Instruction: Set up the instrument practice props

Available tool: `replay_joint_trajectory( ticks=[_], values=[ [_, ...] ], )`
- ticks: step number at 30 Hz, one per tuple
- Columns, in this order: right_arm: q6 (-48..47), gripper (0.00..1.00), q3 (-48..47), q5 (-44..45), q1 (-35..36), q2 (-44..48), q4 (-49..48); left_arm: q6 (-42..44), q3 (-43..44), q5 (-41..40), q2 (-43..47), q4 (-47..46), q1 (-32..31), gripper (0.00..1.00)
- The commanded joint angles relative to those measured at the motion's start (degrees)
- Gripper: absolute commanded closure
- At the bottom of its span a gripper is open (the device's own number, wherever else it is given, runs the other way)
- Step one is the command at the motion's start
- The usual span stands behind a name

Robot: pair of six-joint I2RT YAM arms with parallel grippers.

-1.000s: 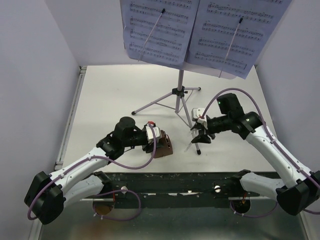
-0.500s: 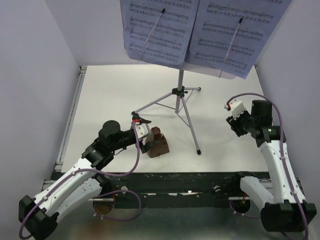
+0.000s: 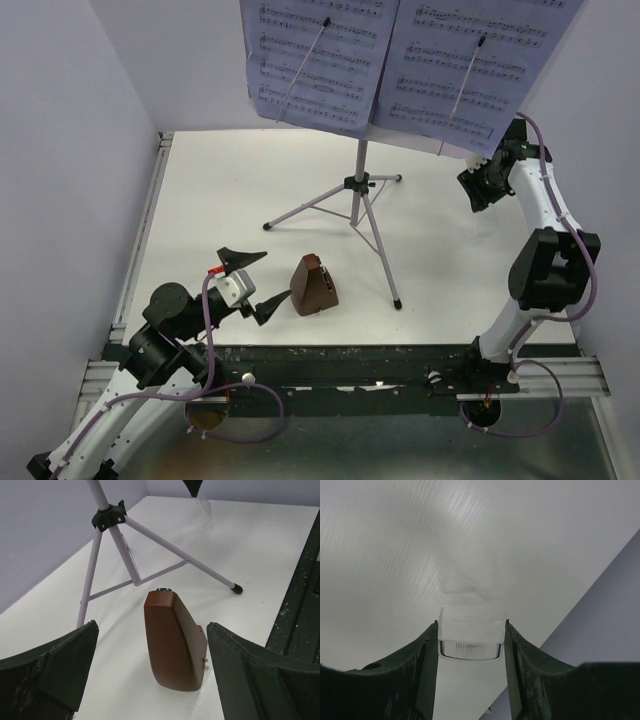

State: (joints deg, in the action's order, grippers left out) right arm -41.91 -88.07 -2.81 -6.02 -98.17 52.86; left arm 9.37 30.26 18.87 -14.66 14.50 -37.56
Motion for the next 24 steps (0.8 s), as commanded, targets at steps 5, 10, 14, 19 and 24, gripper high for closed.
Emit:
replay_joint_trajectory(
  ticks=[5,10,14,19,24],
  values=[
    [5.69,0.68,-11.50,-4.39,-0.22,-13.53,9.98,-6.98,-1.96,-3.05,2.09,2.20,0.30,0.01],
    [7.63,0.56,-14.58,-4.84,-0.31,-18.02,9.89,-15.59,-2.58,-5.16,1.03,-0.26,0.21,0.01],
    [8.25,0.38,-13.10,-5.45,-0.48,-17.67,8.40,-22.36,-3.45,-5.78,-0.11,-1.14,0.21,0.01],
    [8.07,0.20,-6.16,-8.88,-1.45,-11.97,4.89,-29.05,-3.37,-4.55,-3.62,0.35,0.21,0.04],
    [6.67,0.15,0.61,-10.55,-2.77,-6.43,2.51,-32.65,-4.60,-3.58,-4.68,-0.26,0.21,0.09]
  ],
)
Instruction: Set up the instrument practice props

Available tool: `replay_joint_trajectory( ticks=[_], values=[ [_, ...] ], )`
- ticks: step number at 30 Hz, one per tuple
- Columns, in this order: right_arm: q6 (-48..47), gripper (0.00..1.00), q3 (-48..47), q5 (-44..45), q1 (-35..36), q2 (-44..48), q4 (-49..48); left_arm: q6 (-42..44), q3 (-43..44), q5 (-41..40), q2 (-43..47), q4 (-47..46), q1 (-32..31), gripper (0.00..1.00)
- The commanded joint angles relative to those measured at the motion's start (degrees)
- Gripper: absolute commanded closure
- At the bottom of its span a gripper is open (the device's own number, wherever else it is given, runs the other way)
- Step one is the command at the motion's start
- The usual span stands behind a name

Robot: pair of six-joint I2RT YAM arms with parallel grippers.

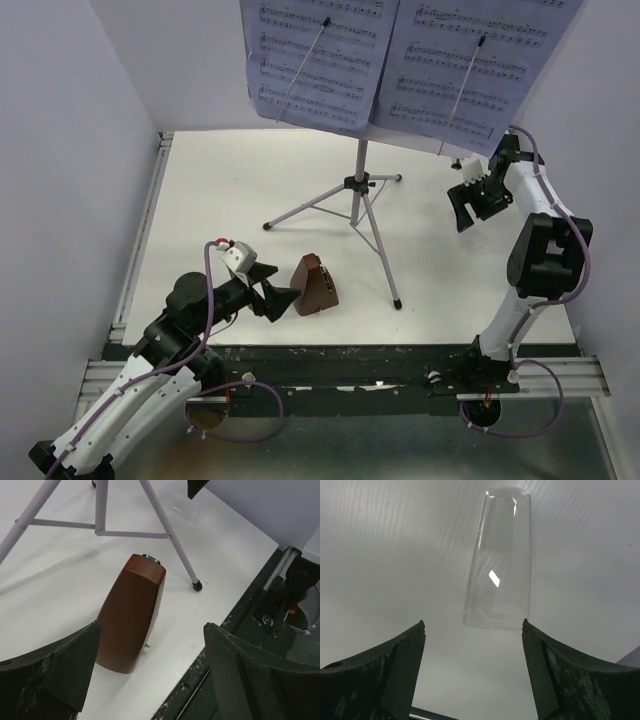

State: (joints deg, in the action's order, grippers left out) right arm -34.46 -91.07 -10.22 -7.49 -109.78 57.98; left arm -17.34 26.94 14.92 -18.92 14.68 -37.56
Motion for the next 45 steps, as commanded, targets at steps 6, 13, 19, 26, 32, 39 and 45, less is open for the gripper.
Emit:
replay_joint_trajectory(
  ticks=[6,13,19,26,32,39,45],
  values=[
    [-8.77,0.16,18.00,-15.58,-2.01,21.94,-4.89,-6.22,0.92,3.18,-4.54,3.33,0.21,0.45],
    [-24.40,0.23,34.97,-41.95,-1.74,40.32,-2.43,-8.05,-0.30,13.12,-12.63,-1.57,-1.20,0.87],
    [-62.16,0.30,40.44,-63.94,0.27,44.30,17.13,-16.66,-7.33,7.78,-15.70,-16.15,-6.11,0.80],
    [-52.42,0.49,32.27,-64.50,17.12,41.48,13.60,-24.65,-14.01,-9.79,-23.01,-24.96,-8.41,0.79],
    [-24.27,0.64,35.43,-49.39,34.19,44.04,-18.92,-31.16,-16.56,-25.36,-14.85,-16.80,-8.41,0.76],
    [-18.02,0.90,27.27,-43.05,46.41,31.57,-25.45,-30.04,-15.52,-29.68,-10.96,-12.74,-8.32,0.64],
    [-9.58,0.93,25.32,-39.10,50.81,26.64,-33.62,-23.80,-10.51,-27.05,-11.06,-10.12,-8.23,0.62]
  ],
)
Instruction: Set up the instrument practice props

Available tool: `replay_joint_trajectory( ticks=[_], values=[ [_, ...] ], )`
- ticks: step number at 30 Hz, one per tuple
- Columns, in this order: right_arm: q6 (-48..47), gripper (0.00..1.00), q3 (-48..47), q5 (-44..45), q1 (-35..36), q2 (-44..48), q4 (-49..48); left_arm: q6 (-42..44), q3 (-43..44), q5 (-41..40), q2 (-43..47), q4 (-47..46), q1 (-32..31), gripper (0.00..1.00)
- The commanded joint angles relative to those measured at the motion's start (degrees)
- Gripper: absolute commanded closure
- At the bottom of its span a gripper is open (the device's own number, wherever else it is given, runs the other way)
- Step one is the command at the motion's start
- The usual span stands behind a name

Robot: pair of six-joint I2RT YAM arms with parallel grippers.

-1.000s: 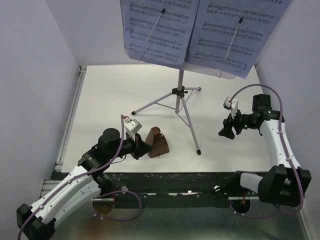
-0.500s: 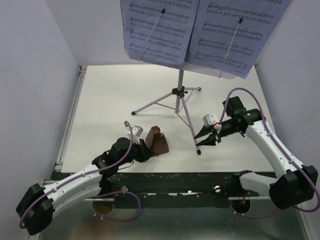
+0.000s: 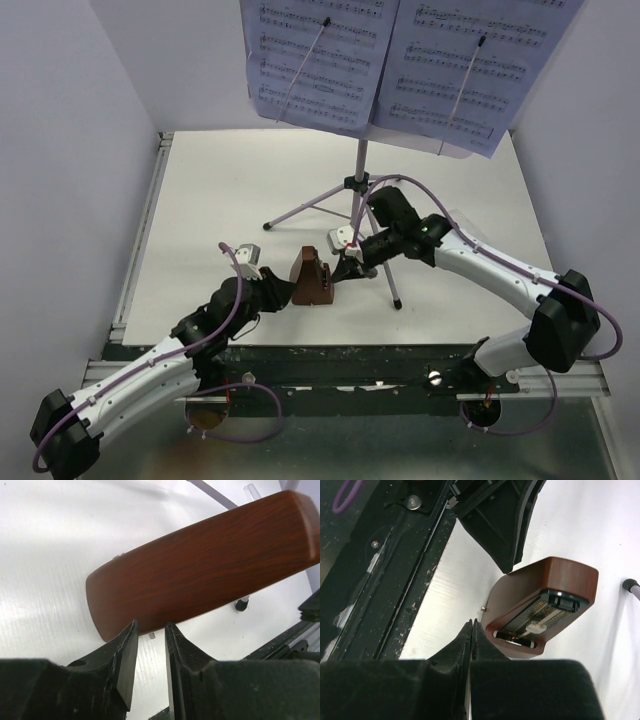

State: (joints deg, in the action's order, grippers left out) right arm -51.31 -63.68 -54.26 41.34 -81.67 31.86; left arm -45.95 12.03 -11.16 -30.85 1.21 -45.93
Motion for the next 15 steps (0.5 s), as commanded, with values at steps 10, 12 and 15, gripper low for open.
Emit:
replay_joint_trajectory(
  ticks=[10,12,15],
  values=[
    [11.32,0.86,-2.59,7.68,3.92,-4.02,-11.91,4.47,5.90,-0.53,12.13,13.11,0.14,0.55],
    [11.49,0.83,-3.20,8.38,4.01,-5.08,-11.91,4.12,5.81,-0.44,13.09,14.60,0.14,0.54],
    [11.06,0.78,-3.64,9.43,3.92,-5.78,-11.73,3.33,5.64,0.17,14.41,15.57,0.05,0.54]
  ],
)
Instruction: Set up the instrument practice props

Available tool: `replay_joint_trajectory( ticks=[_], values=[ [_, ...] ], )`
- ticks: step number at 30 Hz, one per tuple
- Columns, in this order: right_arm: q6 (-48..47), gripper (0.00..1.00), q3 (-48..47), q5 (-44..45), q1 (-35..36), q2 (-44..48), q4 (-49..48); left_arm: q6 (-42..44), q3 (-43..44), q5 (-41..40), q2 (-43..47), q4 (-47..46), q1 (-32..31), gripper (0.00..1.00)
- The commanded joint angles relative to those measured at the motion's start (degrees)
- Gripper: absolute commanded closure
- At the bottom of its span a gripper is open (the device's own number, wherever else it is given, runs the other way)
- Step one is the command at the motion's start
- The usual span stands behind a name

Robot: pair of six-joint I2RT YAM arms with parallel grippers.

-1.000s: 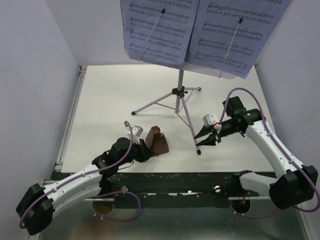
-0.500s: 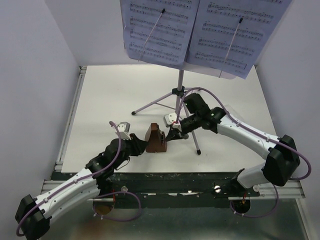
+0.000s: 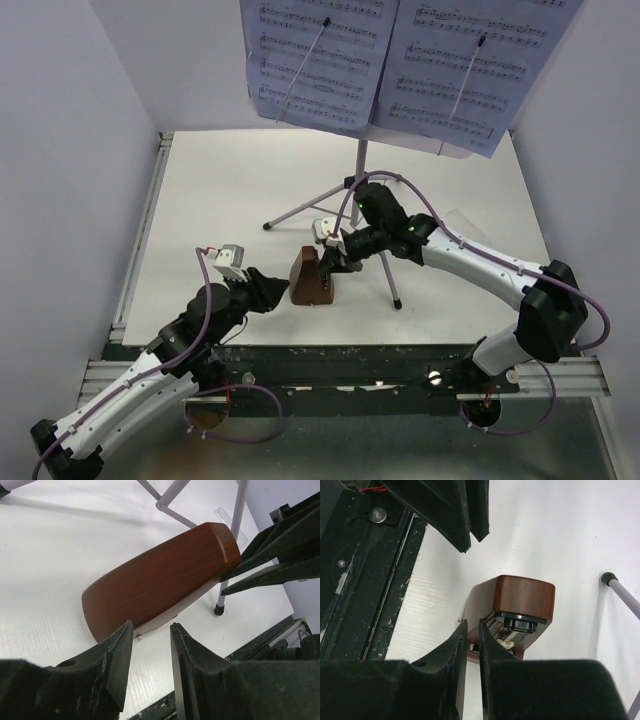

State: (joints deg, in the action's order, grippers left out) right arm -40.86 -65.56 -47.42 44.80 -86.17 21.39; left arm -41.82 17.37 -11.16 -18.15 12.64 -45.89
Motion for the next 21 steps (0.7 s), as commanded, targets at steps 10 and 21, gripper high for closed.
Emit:
replay_joint_trajectory(
  ticks=[10,21],
  values=[
    [2.10,0.74,-0.53,6.20,0.47,0.74,-1.96,-0.45,0.48,0.79,2.25,4.58,0.10,0.54],
    [2.46,0.75,-1.33,6.12,0.47,1.00,-1.00,-0.28,0.56,1.75,1.89,4.32,0.10,0.53]
  ],
)
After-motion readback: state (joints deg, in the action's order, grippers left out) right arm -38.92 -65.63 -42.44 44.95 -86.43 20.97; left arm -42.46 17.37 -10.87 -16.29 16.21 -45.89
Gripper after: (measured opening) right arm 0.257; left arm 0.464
